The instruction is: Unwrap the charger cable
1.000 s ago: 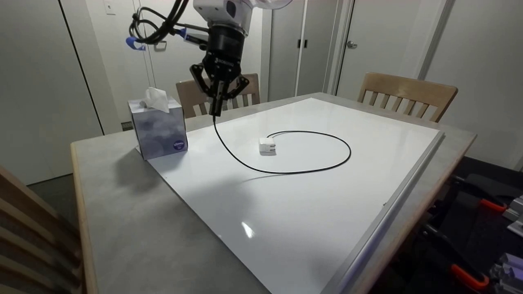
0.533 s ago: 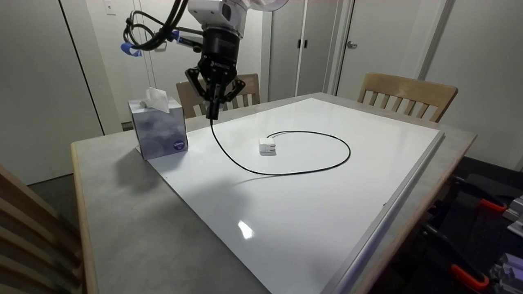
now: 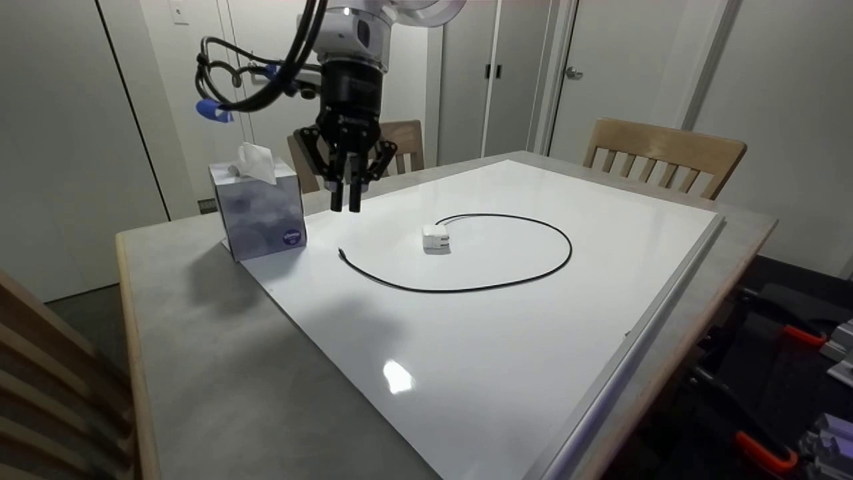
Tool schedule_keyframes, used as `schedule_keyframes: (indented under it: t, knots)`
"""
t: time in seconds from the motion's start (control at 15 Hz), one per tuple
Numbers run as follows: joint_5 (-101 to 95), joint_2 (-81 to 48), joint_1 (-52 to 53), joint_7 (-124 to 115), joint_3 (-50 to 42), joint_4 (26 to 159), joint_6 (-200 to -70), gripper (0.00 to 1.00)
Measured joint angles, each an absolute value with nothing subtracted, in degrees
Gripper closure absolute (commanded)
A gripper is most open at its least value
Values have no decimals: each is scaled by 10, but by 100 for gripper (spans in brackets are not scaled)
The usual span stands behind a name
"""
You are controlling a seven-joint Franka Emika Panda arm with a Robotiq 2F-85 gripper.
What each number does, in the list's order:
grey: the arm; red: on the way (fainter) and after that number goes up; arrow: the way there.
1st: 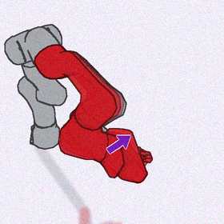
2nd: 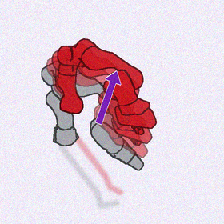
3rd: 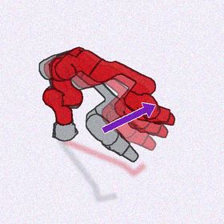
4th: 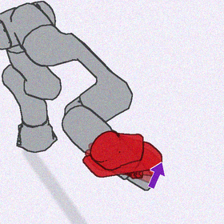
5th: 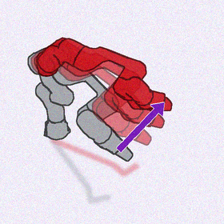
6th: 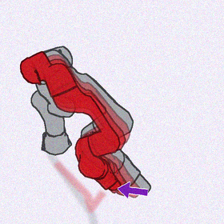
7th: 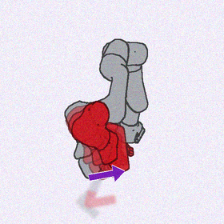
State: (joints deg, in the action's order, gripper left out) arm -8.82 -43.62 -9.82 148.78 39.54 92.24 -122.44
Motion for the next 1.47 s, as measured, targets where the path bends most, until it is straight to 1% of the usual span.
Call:
schedule_keyframes:
  t: [0.13,0.27,0.4,0.47,0.8,1.13,1.27,1.47]
  knots:
    - [-76,-436,-92,1487,381,920,-1224,31]
    - [-47,-422,-67,1469,333,917,-1224,16]
    - [-29,-405,-37,1426,281,918,-1223,3]
    - [-24,-395,-21,1399,254,918,-1219,0]
    - [-26,-371,44,1256,168,922,-1178,0]
    - [-29,-370,66,1169,147,929,-1134,0]
    - [-44,-369,73,1135,139,938,-1137,0]
    - [-43,-362,71,1119,138,965,-1204,0]
